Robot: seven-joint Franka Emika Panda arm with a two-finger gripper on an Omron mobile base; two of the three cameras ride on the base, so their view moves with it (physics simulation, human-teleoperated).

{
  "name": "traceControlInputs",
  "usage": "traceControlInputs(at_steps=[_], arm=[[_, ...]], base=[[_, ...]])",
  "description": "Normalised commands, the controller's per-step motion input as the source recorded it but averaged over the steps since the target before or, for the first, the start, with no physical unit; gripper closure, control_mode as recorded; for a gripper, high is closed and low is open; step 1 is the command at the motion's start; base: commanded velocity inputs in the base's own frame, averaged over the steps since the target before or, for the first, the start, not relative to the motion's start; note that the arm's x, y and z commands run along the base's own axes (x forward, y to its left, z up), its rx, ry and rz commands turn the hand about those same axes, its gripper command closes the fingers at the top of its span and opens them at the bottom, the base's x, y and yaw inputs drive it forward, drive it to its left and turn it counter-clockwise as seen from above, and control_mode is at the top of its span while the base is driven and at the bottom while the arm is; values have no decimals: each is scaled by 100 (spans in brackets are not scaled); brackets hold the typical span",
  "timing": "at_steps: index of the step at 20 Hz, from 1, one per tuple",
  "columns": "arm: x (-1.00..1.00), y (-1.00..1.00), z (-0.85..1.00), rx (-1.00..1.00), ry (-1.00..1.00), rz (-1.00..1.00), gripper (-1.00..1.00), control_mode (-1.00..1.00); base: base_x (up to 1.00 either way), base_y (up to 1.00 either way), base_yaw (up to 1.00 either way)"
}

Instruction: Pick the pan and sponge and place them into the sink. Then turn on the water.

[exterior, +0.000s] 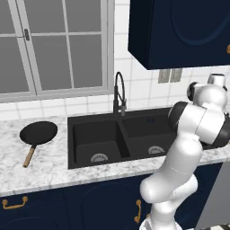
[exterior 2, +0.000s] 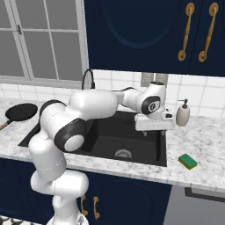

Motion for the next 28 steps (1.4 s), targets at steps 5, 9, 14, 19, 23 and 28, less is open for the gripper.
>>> traceControlInputs(at_steps=[5,9,14,19,23,28], arm=[[2,-24,-26,0,8,2,-100,-100],[0,-41,-30,0,1,7,-100,-100],[0,-53,-24,0,0,9,-100,-100],[0,-36,-19,0,0,6,-100,-100],[0,-38,-8,1,0,3,-100,-100],[0,-32,-11,1,0,2,-100,-100]], base=[[0,0,0],[0,0,0],[0,0,0],[0,0,0],[0,0,0],[0,0,0]])
